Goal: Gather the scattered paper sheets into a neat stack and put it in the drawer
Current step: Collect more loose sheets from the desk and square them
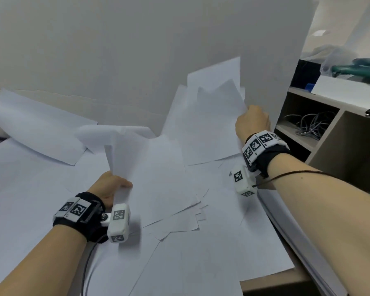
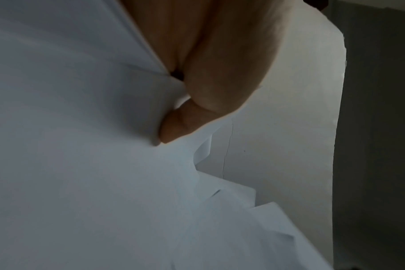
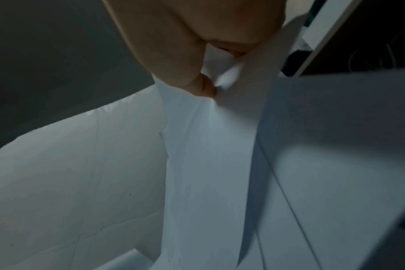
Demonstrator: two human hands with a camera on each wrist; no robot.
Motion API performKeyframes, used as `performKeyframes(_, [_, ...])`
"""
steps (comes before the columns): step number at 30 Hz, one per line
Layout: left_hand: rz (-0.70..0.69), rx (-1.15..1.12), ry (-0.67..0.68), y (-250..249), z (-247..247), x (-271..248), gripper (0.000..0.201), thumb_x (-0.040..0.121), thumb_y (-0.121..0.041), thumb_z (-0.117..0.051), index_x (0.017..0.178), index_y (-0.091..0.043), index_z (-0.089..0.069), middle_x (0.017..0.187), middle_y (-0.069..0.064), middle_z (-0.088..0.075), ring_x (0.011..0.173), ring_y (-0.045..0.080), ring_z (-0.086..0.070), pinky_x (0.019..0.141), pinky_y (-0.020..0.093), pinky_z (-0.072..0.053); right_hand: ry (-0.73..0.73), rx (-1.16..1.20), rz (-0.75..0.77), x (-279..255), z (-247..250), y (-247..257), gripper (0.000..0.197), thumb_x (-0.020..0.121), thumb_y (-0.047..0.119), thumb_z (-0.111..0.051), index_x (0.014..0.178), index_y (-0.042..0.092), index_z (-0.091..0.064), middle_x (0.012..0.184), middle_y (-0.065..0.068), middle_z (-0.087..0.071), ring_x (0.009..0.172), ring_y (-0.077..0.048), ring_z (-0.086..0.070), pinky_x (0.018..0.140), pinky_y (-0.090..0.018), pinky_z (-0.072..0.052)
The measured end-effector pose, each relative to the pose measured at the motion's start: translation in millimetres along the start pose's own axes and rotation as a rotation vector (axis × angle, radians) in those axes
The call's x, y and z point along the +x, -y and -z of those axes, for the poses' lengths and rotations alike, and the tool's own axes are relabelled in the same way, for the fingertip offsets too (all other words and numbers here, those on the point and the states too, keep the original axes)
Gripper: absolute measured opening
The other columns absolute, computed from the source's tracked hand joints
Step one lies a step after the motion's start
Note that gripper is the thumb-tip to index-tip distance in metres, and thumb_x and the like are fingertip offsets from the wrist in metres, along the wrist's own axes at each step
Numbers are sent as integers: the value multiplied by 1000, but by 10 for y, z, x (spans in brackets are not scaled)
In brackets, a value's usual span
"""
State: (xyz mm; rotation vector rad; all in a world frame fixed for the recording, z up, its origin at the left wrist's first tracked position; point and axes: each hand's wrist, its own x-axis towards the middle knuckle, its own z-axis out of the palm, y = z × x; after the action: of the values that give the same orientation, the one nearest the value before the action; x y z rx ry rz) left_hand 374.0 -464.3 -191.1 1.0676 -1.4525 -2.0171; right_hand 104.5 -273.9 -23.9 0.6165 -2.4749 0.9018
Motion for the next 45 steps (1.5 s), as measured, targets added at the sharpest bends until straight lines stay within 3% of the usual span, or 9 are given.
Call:
performKeyframes(7, [26,14,-7,79,-430,59,37,86,21,-49,120,8,-54,108,32,-63,95,50,-63,85,61,-54,-249,181,76,140,478,227,23,101,17,-42,115,9,-58,115,-14,-64,104,-36,-59,75,-36,-41])
performKeyframes(14, [105,-84,-1,23,-646,39,36,90,19,-48,125,11,-49,116,32,-62,94,45,-63,78,54,-52,-308,427,-48,247,805,264,28,99,8,-42,118,5,-63,114,-12,-65,99,-28,-58,74,-24,-38])
performKeyframes(20, [118,-217,69,-32,-627,-110,39,92,8,-54,132,9,-53,115,29,-69,90,42,-70,71,51,-57,-122,609,-226,53,633,-46,18,93,3,-49,101,2,-64,96,-7,-63,83,-26,-57,70,-23,-40])
performKeyframes(23, [111,-272,76,-41,-621,-198,34,94,4,-55,127,7,-57,93,25,-73,66,38,-73,52,47,-59,9,642,-360,-131,399,-231,28,91,8,-52,115,-3,-63,96,-8,-59,88,-24,-60,73,-28,-44])
performKeyframes(29, [95,-411,104,47,-644,-303,32,98,-7,-54,128,5,-59,97,20,-74,69,36,-74,53,44,-60,242,717,-582,-740,-151,-503,36,95,12,-53,126,-5,-58,109,-18,-62,84,-24,-50,68,-28,-43])
performKeyframes(35, [34,-542,196,188,-679,-377,29,101,0,-39,107,11,-66,85,21,-72,73,35,-73,58,39,-60,340,890,-906,-1400,-666,-358,22,91,-4,-47,111,1,-55,101,-12,-56,80,-27,-49,71,-30,-39])
performKeyframes(39, [8,-635,385,260,-558,-437,28,78,0,-46,96,1,-69,102,17,-73,97,35,-71,90,41,-56,391,873,-970,-1541,-802,-328,20,89,-4,-49,106,-3,-58,83,-9,-55,67,-26,-46,59,-28,-37])
performKeyframes(42, [-27,-523,387,245,-531,-426,38,75,-8,-67,112,-1,-68,119,20,-68,111,37,-65,110,48,-42,453,879,-963,-1569,-824,-303,11,87,-4,-49,96,0,-55,72,-7,-50,57,-24,-42,50,-24,-34])
performKeyframes(45, [-7,-463,289,186,-641,-406,34,97,-24,-61,124,-4,-67,124,19,-70,114,36,-67,101,50,-48,533,979,-934,-1602,-825,-226,19,83,-7,-53,101,-7,-59,82,-12,-60,66,-25,-54,54,-25,-43])
